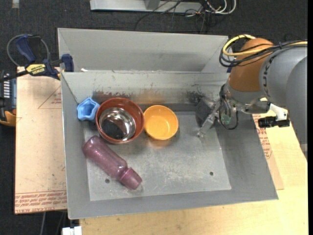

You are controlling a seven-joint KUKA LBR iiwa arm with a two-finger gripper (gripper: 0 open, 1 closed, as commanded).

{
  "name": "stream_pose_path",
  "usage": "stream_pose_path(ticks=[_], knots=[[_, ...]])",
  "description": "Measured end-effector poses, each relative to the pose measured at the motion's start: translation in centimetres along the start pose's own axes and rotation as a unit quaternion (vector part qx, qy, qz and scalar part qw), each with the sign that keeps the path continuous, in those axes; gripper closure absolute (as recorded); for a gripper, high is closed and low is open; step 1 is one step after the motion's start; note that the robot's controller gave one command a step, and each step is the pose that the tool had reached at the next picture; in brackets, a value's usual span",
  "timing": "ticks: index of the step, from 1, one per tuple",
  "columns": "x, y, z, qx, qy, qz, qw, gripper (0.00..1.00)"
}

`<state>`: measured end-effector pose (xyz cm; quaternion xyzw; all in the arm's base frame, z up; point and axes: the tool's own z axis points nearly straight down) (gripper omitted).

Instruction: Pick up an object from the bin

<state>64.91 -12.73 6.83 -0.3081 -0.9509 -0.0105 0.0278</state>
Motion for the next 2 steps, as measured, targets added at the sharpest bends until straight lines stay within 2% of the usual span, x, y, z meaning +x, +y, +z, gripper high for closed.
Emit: stream_pose_path(ticks=[1,2], knots=[[0.1,0.0,-2.3,-0.001,-0.0024,0.0,1.0,1.0],[0.4,-0.1,-6.2,0.001,0.001,0.0,1.0,1.0]])
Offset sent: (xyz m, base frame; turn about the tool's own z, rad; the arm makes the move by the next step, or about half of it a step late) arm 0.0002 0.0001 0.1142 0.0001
